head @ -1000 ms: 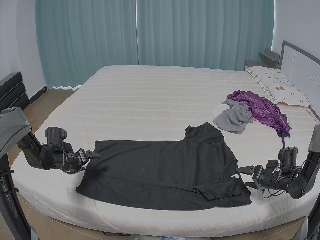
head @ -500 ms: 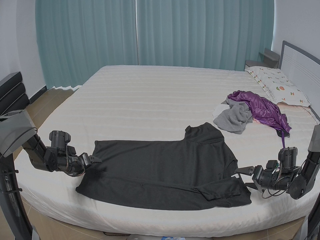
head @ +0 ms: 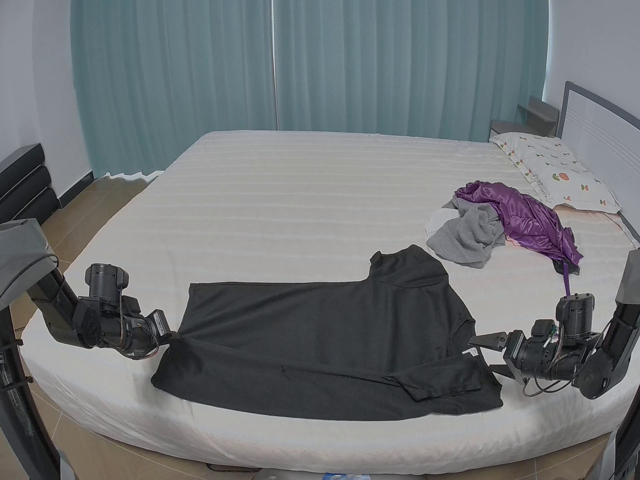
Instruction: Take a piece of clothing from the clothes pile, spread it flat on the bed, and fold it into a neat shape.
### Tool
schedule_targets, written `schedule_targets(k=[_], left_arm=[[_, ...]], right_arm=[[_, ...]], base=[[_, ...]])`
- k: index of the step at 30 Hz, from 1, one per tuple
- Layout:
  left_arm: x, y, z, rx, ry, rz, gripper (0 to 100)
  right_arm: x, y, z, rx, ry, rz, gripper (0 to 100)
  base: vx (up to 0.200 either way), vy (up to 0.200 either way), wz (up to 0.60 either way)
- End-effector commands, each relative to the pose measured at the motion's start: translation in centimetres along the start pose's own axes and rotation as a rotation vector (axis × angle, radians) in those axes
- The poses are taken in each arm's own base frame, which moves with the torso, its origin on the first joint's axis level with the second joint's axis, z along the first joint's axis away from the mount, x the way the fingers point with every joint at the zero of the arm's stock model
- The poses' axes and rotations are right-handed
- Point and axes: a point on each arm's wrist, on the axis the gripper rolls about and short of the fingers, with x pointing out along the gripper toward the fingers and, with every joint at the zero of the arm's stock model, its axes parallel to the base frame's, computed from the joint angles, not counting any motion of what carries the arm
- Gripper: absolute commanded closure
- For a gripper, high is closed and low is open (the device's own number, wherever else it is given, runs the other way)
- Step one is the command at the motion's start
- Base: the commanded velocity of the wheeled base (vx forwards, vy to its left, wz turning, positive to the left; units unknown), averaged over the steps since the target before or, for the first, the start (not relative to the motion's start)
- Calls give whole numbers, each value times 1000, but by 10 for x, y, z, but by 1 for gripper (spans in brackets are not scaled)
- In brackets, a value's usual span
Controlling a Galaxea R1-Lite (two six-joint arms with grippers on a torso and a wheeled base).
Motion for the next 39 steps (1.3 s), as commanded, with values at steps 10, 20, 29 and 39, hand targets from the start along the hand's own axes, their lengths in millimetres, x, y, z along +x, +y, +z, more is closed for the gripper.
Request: schedule_targets(k=[10, 20, 29, 39], left_arm=[[5, 2, 0, -5, 7, 5, 100], [19, -11, 42, -24, -98, -52, 0], [70, -12, 85, -45, -80, -45, 0], [108, -12, 91, -22, -82, -60, 0]], right_arm=[[-1, 2, -1, -12, -14, 23, 0], [1, 1, -2, -5, -7, 22, 0], [-1, 0, -5, 2, 1, 16, 0], [1, 2, -8, -6, 17, 21, 0]], base=[[0, 0, 0], [0, 0, 0], [0, 0, 0], [0, 0, 0]])
